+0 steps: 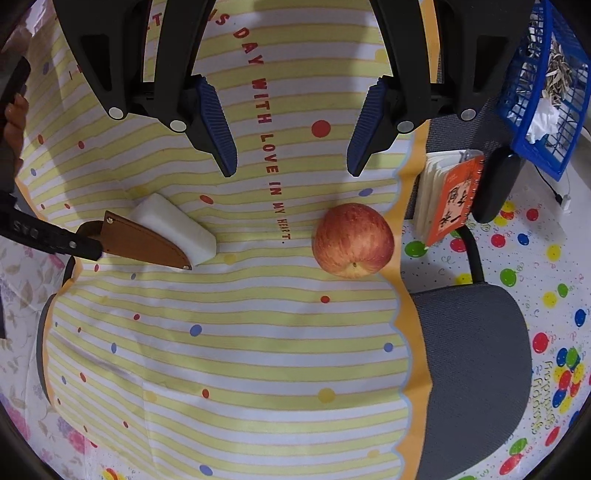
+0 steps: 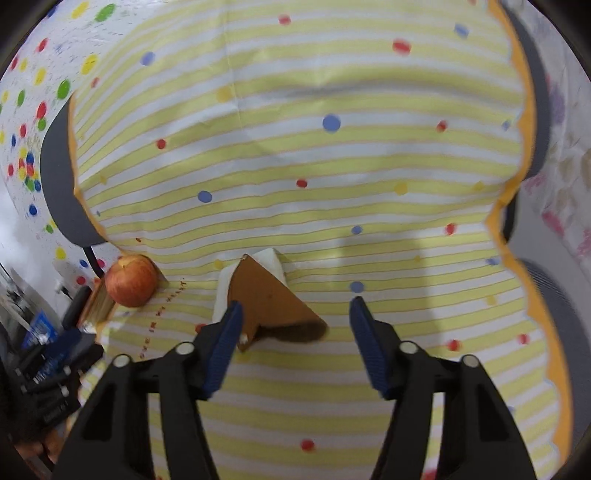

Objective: Collect trash
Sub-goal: 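Grasp the brown triangular piece with the right tool and lift it, then grasp the white foam block with the left tool while the right tool holds the brown piece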

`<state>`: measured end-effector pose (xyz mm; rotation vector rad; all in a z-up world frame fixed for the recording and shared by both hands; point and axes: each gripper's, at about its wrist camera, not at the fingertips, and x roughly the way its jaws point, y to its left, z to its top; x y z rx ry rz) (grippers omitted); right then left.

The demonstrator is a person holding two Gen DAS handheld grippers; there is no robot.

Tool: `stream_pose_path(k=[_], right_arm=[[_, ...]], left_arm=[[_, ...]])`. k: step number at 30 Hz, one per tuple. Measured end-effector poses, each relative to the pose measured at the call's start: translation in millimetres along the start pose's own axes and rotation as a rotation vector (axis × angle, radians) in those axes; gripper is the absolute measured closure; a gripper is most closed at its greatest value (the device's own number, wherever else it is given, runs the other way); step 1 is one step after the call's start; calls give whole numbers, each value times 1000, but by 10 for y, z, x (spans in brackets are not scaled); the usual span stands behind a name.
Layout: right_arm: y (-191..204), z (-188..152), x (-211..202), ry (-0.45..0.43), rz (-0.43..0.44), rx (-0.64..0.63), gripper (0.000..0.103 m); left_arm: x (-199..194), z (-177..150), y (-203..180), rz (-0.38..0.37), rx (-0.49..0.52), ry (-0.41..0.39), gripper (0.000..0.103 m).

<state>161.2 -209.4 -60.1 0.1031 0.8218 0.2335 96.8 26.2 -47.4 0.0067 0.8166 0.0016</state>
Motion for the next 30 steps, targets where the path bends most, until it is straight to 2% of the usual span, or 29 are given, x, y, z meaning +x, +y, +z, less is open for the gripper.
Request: stream_pose_path(k=[7,8,9,12,13,15,18,20,23,26,30], right_arm=[[-60,-21,340,89,89,87,45],[-62,-37,343,94,95,100,55],[-67,-49,325,92,104,110,57],[-56,-51,181,62,120,118,73],[-33,-49,86,39,113,102,84],[33,-32,-120,-22,41,44,85],[136,-57,-495,-126,-68,-72,86],[153,-86,-675,-157,-112,-117,86],[51,-147,-890,-180,-155,-140,86],[-151,-220,-1015,-190,-217,-134,86],[-487,-321,-1083,-180,-269,-85,86]], left_arm=[[40,-23,-4,-1,4,9,40],[33,-29,-1,-1,4,9,40],[24,-32,-6,-1,5,10,40],[-28,-42,-47,-3,15,5,40],[-52,-42,-78,-9,17,2,40],[-75,-34,-141,-28,20,1,40],[-94,-16,-308,-56,40,-3,33],[-93,4,-416,-73,53,-7,31],[-66,52,-635,-116,75,-17,27],[25,107,-897,-152,94,-25,17],[183,195,-1259,-186,121,-16,15]])
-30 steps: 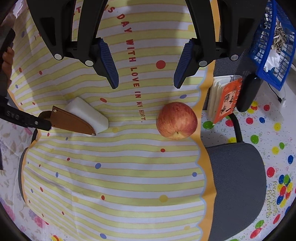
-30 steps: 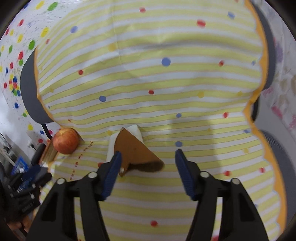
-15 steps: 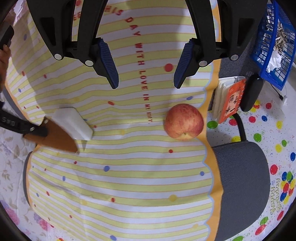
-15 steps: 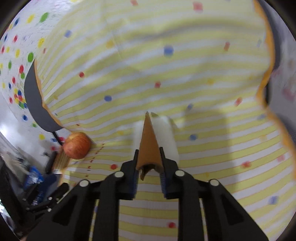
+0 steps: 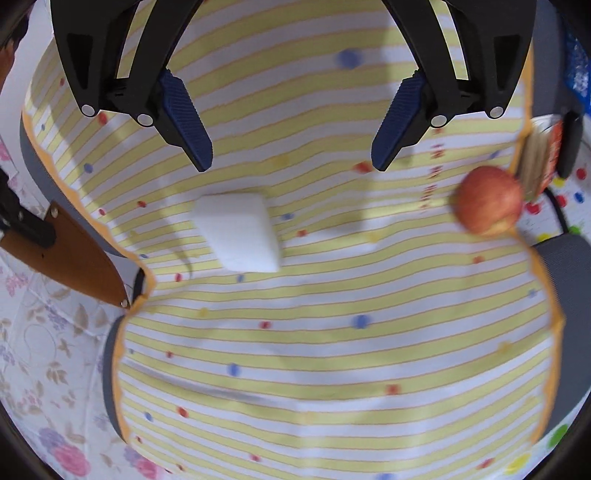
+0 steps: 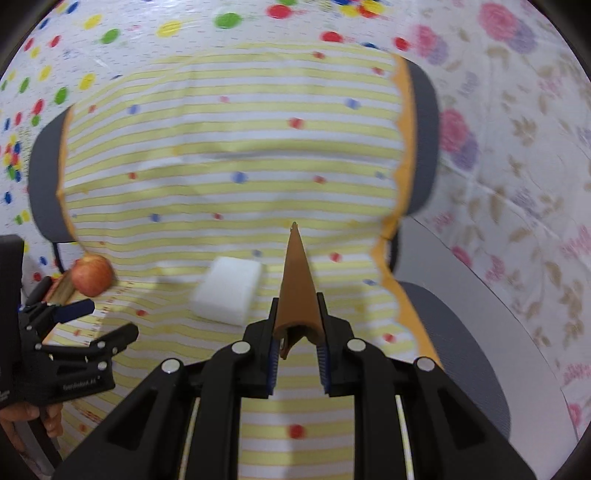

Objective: Collect trash
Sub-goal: 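Grasp the white foam block with the left tool while the right tool holds the brown piece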

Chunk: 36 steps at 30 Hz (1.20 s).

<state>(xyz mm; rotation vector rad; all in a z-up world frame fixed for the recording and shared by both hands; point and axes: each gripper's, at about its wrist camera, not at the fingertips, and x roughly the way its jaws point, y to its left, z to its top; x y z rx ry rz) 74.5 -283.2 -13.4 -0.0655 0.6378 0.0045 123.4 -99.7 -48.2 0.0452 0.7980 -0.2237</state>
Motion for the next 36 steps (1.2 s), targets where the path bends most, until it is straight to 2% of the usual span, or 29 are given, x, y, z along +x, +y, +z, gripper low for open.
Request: stream_pose_path(k=[8,12,17,18,19,21,24,27,29,33,36], right_arm=[[-306,-77,56,-1,-19,42,85],[-407,-70,96,-2,-8,59,85],[-497,-93,124,4,-2,79,85],[-506,-100,126,5,-2,83,85],[-520,-109,129,7,-1,87,85],[-537,-133,127,13,1,94,85],[-560,-170,102,19,3,104,85],[-579,-200,17,17,14,117,85],[-584,-227,-83,9,16,124,85],[-577,-305,-277,2,23,142,85],[-541,-382,-411,1,27,148,85]], left_arm=[[581,263,-447,-26,32,85,14],[805,347,-561,-2,53,132,15],[958,400,-608,35,60,152,16],[988,405,-605,42,59,158,20],[1019,406,-594,39,54,171,31],[1031,407,-562,30,43,173,34],[906,409,-523,14,45,131,39],[475,336,-481,-48,58,26,40],[216,256,-450,-85,57,-11,40],[-357,-7,-383,-123,60,-68,40],[-620,-190,-393,-132,72,-87,40]])
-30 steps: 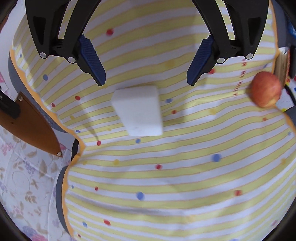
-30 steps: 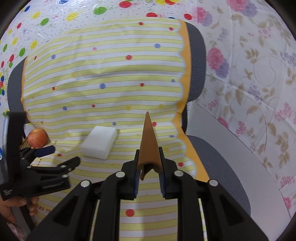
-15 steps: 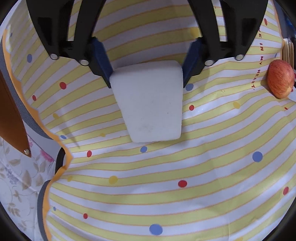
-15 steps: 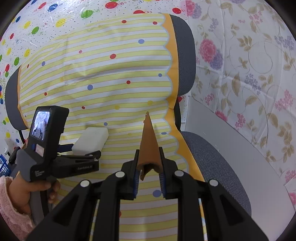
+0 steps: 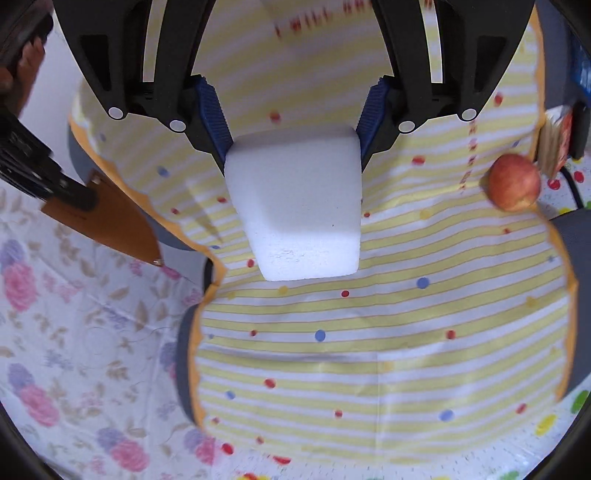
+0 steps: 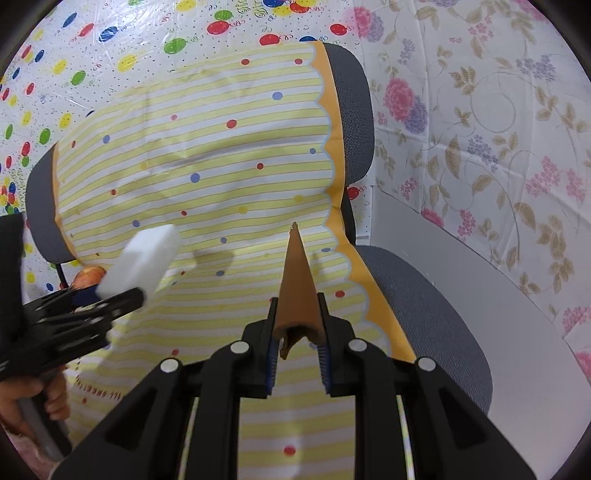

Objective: Collect trash
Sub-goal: 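Grasp the white foam block with the left tool while the right tool holds the brown piece, then carry the foam block and brown piece over the pink bin and open both tools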

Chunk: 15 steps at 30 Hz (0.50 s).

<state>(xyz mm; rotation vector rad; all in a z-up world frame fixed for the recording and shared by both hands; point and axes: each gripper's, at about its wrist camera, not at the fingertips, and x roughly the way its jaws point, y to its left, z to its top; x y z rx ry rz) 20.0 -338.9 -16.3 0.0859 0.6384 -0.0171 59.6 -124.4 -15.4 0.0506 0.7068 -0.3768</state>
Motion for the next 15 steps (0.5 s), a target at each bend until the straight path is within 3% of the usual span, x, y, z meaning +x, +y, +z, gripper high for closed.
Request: stream_pose_path(k=[9,15], right_arm=[[174,-321,-462,7,18,-4,85],[300,-495,-717,3,25,-40,85]], left_arm=[[-432,-485,-204,-11,0,34,40],[-706,-682,-266,-6,-14,6,39]])
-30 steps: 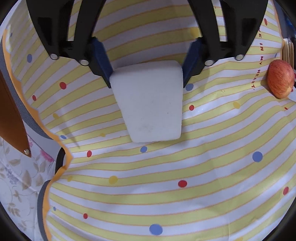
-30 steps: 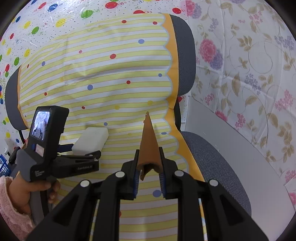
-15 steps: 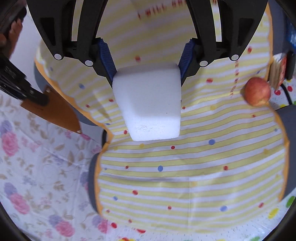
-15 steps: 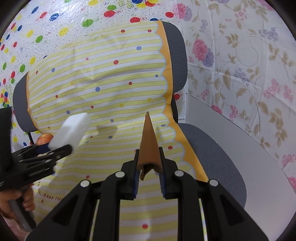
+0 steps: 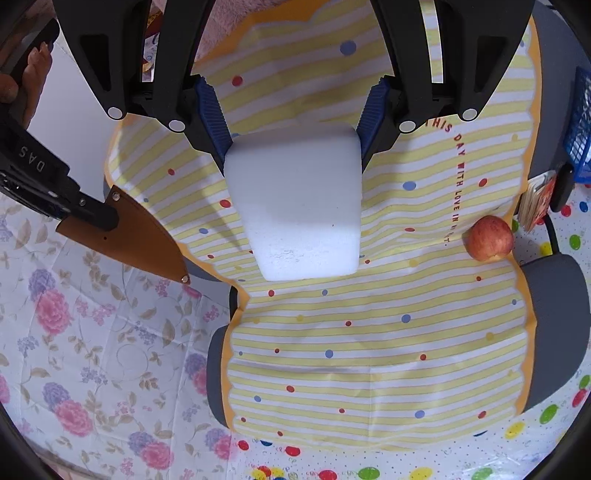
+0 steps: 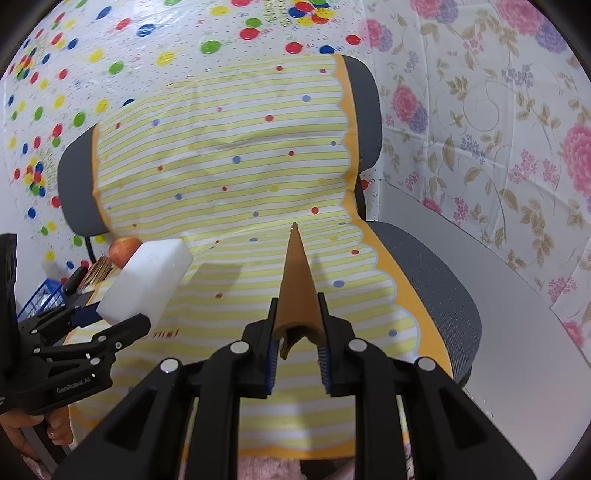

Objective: Collect trash
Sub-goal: 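Carry the foam block and brown piece over the pink bin and open both tools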

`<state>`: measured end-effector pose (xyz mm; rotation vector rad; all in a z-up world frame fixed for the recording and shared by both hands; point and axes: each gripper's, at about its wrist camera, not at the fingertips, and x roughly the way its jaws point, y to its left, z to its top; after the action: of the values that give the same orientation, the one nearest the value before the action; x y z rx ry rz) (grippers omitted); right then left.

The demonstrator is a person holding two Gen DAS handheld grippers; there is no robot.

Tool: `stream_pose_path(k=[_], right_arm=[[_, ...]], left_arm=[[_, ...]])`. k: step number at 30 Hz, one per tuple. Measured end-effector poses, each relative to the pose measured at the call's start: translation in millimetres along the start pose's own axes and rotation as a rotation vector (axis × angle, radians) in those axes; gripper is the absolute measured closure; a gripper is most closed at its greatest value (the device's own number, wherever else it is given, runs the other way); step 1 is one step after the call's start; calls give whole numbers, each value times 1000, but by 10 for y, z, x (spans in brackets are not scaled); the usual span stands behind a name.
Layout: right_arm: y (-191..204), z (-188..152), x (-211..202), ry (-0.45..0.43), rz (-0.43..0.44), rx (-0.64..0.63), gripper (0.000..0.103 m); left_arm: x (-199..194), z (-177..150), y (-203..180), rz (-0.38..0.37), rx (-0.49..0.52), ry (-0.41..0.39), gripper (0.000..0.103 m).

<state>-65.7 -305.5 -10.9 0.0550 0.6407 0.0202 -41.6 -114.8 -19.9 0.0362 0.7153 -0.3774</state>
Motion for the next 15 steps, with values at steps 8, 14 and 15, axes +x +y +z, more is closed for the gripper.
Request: stream_pose_path(k=[8,14,15], right_arm=[[86,-214,-307,-14,-18,-31,85],[52,-426,-556,-28,-49,0,85],[40,-457,-596,-29,-57,7,85]], left_arm=[[-193,-235,-41,-15,5,-25,39],[-293,-414,-171,-55,44,-13,39],[-316,-436,-204,-67,53,-14,39]])
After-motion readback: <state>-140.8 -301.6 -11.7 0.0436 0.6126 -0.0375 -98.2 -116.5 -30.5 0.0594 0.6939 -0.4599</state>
